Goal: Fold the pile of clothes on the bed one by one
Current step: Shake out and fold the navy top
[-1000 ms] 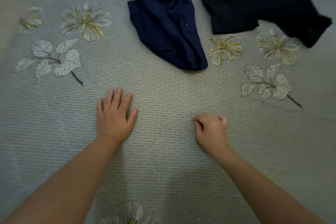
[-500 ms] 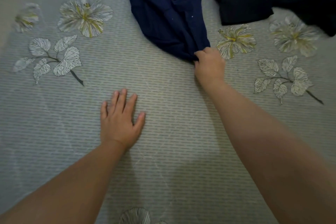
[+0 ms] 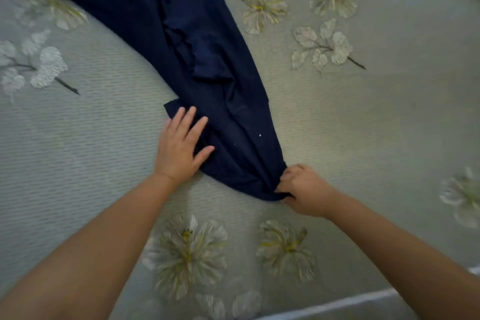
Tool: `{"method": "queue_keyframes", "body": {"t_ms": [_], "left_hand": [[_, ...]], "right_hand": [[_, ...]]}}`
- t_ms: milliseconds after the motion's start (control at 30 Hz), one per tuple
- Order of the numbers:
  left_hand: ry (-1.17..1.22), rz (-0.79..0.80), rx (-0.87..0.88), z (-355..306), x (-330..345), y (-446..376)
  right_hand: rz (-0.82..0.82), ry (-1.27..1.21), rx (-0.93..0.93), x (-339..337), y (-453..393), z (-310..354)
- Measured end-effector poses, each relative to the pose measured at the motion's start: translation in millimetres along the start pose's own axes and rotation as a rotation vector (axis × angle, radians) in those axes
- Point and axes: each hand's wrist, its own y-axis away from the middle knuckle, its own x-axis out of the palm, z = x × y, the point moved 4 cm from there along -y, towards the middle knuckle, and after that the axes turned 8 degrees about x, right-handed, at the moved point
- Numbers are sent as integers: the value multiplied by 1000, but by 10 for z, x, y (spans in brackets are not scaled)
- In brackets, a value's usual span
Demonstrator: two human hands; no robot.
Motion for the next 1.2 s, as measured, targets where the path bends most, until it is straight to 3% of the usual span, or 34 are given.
{"method": "queue_keyframes", "body": {"t_ms": [100, 200, 267, 333, 400, 500, 667, 800, 900, 1000, 1067, 1200], "left_hand": [[-22, 261, 19, -463, 227, 93], [62, 178, -97, -684, 242, 304], [98, 123, -124, -738, 206, 442], [133, 137, -12, -814, 215, 566], [157, 260, -7, -794, 281, 696], [155, 272, -120, -594, 345, 857], [213, 115, -145, -449, 21, 797], [315, -14, -261, -470, -175, 564], [561, 1, -491, -642, -44, 373], [703, 77, -799, -897, 190, 363], [723, 33, -915, -1040, 318, 413], [859, -92, -880, -1162, 363, 420]], "right_hand": [[367, -171, 128, 247, 311, 30], [511, -177, 180, 412, 481, 81], [369, -262, 235, 430, 470, 73], [12, -343, 302, 288, 355, 58], [-316, -373, 400, 116, 164, 96], [-396, -285, 525, -17, -233, 240], [-491, -310, 467, -87, -345, 139], [-330, -317, 201, 115, 198, 21], [-107, -393, 98, 398, 640, 81], [40, -444, 134, 589, 924, 131], [96, -468, 167, 664, 1012, 120], [130, -491, 228, 730, 997, 36]]}}
